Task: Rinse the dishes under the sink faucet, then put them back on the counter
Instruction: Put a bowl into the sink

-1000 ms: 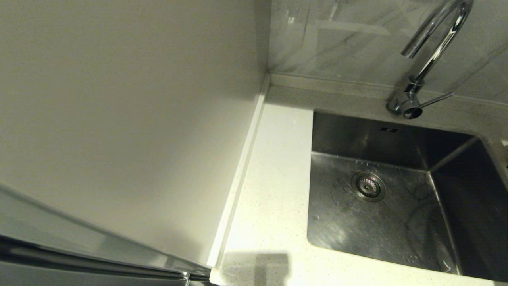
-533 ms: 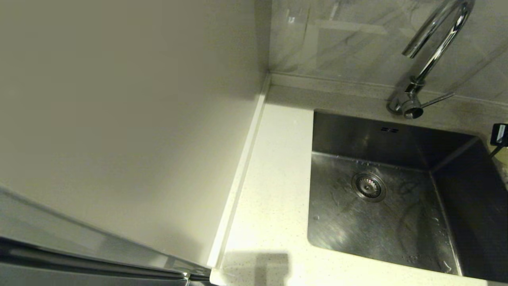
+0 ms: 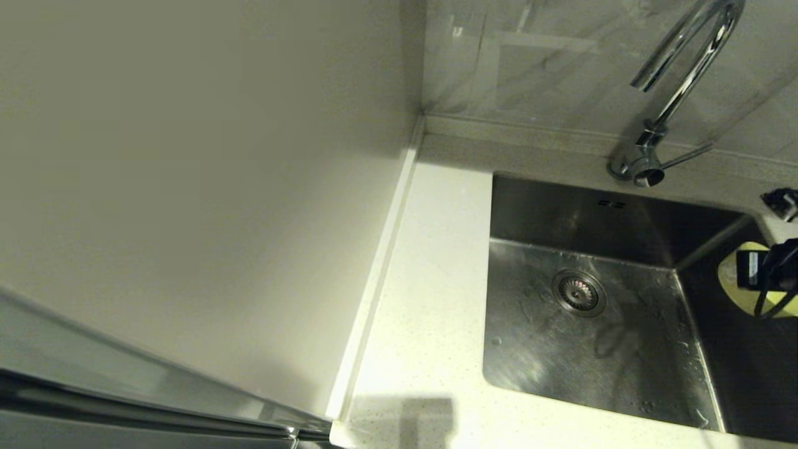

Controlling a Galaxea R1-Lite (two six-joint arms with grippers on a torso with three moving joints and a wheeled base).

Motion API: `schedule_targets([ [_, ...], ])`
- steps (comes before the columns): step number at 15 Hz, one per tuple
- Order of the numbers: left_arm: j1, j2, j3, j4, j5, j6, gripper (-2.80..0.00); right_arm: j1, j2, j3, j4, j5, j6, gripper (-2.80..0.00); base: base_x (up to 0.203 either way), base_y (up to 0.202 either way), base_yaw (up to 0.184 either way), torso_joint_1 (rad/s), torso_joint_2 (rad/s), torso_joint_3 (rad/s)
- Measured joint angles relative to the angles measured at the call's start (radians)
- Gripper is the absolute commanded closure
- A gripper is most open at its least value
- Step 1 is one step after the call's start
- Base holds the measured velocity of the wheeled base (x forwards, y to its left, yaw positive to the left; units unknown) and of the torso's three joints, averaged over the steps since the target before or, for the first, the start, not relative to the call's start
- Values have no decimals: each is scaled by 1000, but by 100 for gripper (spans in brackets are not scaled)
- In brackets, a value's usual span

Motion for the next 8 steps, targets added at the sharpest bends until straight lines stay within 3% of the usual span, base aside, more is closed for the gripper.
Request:
schedule_targets([
  [3, 0, 0, 0, 0, 0, 0, 0, 82, -39, 112, -8, -9, -90, 0, 0, 0, 0, 0, 0, 0],
  [8, 0, 0, 0, 0, 1, -1, 0, 155, 36, 126, -96, -115, -98, 0, 0, 0, 0, 0, 0, 0],
])
